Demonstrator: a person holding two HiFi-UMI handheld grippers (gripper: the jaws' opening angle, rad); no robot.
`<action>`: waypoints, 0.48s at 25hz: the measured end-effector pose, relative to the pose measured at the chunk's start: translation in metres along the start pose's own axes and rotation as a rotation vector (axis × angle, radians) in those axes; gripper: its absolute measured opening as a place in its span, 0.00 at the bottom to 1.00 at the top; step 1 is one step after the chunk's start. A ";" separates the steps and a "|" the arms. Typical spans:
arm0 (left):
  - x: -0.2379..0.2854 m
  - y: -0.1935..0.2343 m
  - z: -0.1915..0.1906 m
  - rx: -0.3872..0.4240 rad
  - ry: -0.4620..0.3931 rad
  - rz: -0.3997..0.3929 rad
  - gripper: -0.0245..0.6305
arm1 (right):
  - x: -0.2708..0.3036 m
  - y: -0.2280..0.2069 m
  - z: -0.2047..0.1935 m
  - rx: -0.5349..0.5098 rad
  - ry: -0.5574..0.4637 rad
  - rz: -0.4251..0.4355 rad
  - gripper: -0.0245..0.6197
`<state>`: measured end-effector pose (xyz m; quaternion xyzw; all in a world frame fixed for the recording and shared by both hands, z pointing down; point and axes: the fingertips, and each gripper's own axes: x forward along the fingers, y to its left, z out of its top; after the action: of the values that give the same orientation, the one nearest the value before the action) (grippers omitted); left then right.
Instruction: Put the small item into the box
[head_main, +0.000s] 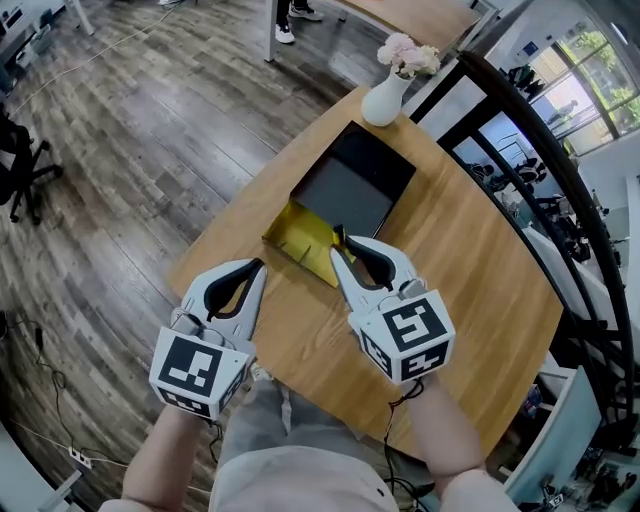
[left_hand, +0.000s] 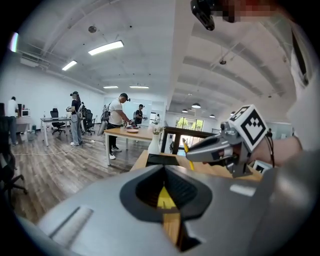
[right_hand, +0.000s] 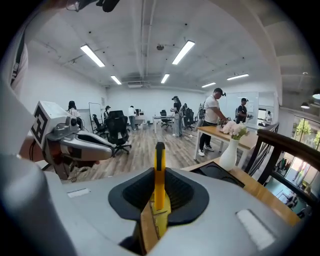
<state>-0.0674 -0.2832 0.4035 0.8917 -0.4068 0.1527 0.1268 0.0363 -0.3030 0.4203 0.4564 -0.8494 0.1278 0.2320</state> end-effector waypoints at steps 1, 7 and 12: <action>0.004 0.003 -0.005 -0.004 0.009 -0.001 0.04 | 0.008 -0.001 -0.006 0.002 0.015 0.002 0.13; 0.026 0.028 -0.035 -0.030 0.056 -0.004 0.04 | 0.055 -0.005 -0.039 0.009 0.107 0.019 0.13; 0.044 0.040 -0.057 -0.043 0.081 -0.005 0.04 | 0.086 -0.006 -0.070 0.007 0.179 0.056 0.13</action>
<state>-0.0807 -0.3193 0.4761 0.8828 -0.4023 0.1795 0.1629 0.0200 -0.3378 0.5239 0.4201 -0.8373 0.1774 0.3016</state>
